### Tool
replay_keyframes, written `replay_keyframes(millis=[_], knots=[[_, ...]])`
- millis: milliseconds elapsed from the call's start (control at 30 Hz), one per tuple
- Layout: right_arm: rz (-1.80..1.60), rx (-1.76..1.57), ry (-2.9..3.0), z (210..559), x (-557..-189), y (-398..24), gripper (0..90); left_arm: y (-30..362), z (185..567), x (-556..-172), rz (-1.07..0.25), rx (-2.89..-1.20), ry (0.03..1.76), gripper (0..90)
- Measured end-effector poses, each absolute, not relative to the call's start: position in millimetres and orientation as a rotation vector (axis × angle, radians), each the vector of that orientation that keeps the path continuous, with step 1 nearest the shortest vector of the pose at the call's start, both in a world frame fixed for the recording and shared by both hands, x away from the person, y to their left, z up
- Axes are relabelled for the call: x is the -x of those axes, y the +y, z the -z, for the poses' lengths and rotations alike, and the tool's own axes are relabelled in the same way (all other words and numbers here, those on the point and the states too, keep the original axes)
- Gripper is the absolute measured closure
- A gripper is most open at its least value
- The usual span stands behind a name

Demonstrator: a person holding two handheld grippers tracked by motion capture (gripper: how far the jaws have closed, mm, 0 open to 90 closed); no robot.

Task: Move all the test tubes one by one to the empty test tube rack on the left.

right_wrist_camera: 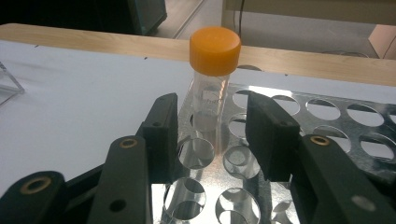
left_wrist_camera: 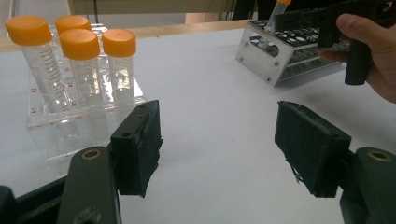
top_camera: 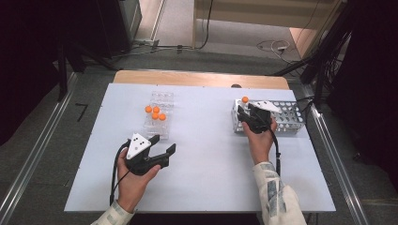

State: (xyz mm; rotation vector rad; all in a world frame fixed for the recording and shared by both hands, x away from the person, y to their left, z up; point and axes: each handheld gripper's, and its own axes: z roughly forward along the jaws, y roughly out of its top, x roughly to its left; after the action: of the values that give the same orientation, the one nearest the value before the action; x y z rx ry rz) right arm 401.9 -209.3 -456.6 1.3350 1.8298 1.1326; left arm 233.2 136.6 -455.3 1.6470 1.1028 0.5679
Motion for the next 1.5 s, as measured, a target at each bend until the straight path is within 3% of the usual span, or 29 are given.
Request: replay_keyframes(millis=[200, 500, 700, 1167, 1500], knots=[[-1.128, -1.312, 1.852, 460.3, -409.1, -207.8, 57.6, 137.5, 455.7, -233.7, -0.562, -1.641, 1.106, 32.6], [-1.131, -1.299, 1.871, 458.5, -416.2, -207.1, 71.4, 139.3, 455.9, -233.7, -0.564, -1.643, 1.109, 33.5], [-1.16, -1.29, 1.853, 450.6, -413.0, -209.5, 71.9, 138.5, 456.7, -234.5, -0.56, -1.649, 1.107, 33.8], [-1.275, -1.159, 1.787, 395.3, -380.7, -216.9, 72.0, 137.6, 456.6, -235.4, -0.541, -1.648, 1.113, 30.4], [-1.34, -1.015, 2.012, 411.7, -336.1, -186.6, 72.0, 130.6, 450.0, -235.3, -0.526, -1.633, 1.086, 30.7]])
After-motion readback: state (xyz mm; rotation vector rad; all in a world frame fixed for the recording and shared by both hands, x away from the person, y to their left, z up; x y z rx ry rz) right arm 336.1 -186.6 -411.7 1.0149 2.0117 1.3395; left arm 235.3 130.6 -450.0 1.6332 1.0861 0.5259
